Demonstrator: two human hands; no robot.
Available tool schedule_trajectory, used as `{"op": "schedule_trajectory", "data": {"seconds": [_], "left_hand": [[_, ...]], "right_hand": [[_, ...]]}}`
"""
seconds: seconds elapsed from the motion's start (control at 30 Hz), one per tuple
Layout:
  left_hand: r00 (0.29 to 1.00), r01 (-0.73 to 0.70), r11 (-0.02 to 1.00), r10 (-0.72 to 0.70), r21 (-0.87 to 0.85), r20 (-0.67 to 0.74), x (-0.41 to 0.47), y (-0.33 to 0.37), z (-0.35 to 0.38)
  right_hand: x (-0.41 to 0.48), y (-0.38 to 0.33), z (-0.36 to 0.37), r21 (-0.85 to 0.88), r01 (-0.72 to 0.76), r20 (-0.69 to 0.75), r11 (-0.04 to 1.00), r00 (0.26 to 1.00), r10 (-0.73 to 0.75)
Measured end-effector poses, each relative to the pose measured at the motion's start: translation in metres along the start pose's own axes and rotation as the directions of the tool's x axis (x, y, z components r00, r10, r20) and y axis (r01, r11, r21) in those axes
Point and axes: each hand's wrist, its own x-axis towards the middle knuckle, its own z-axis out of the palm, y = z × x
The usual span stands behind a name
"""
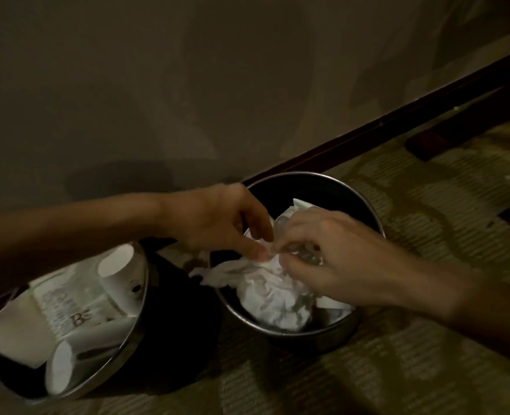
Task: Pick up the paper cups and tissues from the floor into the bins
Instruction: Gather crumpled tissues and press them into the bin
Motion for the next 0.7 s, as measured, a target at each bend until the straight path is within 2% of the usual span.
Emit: {"op": "schedule_trajectory", "data": {"seconds": [0.07, 0.17, 0.23, 0.37, 0.43, 0.53, 0.63, 0.7], "left_hand": [[0.993, -0.046, 0.998, 0.042, -0.037, -0.112, 0.007, 0.008, -0.015], [0.964, -0.149, 0.988, 0.138, -0.033, -0.226, 0.022, 0.034, -0.024], [0.948, -0.222, 0.975, 0.211, -0.018, -0.238, 0.036, 0.056, -0.022], [0.905, -0.344, 0.919, 0.379, 0.19, -0.194, 0.075, 0.119, -0.011], [0.882, -0.376, 0.884, 0.433, 0.279, -0.184, 0.103, 0.162, 0.001], [0.837, -0.483, 0.824, 0.534, 0.296, -0.12, 0.142, 0.238, 0.048], [0.826, -0.55, 0.807, 0.564, 0.216, -0.003, 0.175, 0.312, 0.111], [0.823, -0.565, 0.796, 0.561, 0.216, 0.085, 0.198, 0.35, 0.15]], "right_hand": [[-0.008, 0.0, -0.022, -0.016, -0.032, -0.054, 0.999, 0.998, 0.031], [-0.031, 0.005, -0.059, -0.06, -0.164, -0.109, 0.985, 0.982, 0.157], [-0.055, 0.011, -0.081, -0.112, -0.26, -0.094, 0.959, 0.964, 0.25], [-0.118, 0.032, -0.122, -0.245, -0.475, -0.051, 0.845, 0.877, 0.479], [-0.166, 0.045, -0.131, -0.298, -0.604, -0.074, 0.739, 0.787, 0.613], [-0.257, 0.061, -0.129, -0.192, -0.79, -0.069, 0.582, 0.603, 0.795], [-0.341, 0.082, -0.135, -0.104, -0.892, -0.106, 0.439, 0.449, 0.887], [-0.385, 0.106, -0.142, -0.057, -0.925, -0.176, 0.376, 0.38, 0.908]]}}
